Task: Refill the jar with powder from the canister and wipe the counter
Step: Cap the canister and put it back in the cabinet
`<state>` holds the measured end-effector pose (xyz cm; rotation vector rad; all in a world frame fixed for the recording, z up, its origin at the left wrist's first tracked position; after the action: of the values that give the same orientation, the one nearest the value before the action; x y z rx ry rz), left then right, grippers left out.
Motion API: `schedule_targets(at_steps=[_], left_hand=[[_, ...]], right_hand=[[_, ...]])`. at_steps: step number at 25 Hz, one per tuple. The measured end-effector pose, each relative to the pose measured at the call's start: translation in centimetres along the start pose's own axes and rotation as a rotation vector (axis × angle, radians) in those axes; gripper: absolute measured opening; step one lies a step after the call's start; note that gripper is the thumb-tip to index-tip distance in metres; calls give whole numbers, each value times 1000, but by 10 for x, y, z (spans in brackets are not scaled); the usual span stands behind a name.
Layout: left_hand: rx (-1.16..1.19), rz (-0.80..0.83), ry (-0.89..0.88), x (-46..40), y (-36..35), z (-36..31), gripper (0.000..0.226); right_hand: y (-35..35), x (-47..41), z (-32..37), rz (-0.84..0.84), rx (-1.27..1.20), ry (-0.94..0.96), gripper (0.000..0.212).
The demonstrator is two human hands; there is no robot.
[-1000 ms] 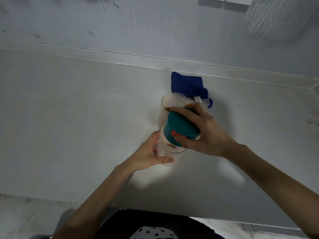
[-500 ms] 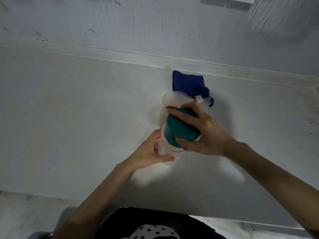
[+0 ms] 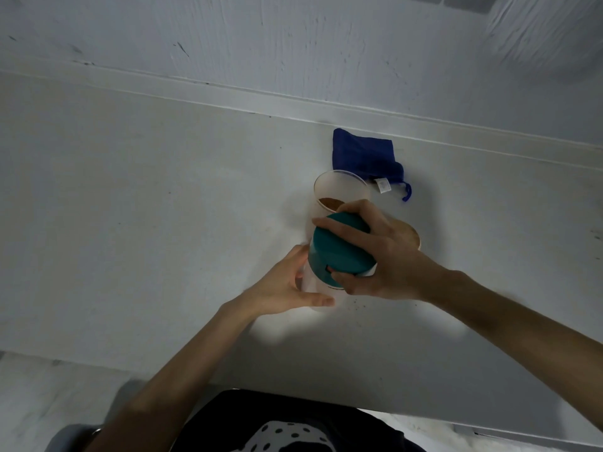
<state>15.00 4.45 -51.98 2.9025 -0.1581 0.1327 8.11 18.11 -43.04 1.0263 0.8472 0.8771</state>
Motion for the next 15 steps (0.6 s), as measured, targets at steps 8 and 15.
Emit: schedule_targets(at_steps=[8, 15], left_hand=[[115, -27, 59, 5, -10, -2, 62], [133, -81, 31, 7, -15, 0, 66]], right_hand=[[-12, 5, 3, -56, -29, -55, 65], [-16, 5, 10, -233, -10, -105, 59]])
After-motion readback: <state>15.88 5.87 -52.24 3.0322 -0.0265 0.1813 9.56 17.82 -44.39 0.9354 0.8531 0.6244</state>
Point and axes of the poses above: each hand's wrist, its own x-axis away from the middle knuckle, its own y-axis out of the back of the hand, z = x × y, the point moved 2 cm from there along -x, towards the middle knuckle, and after that the axes turned 4 degrees about x, right-handed, at the moved point
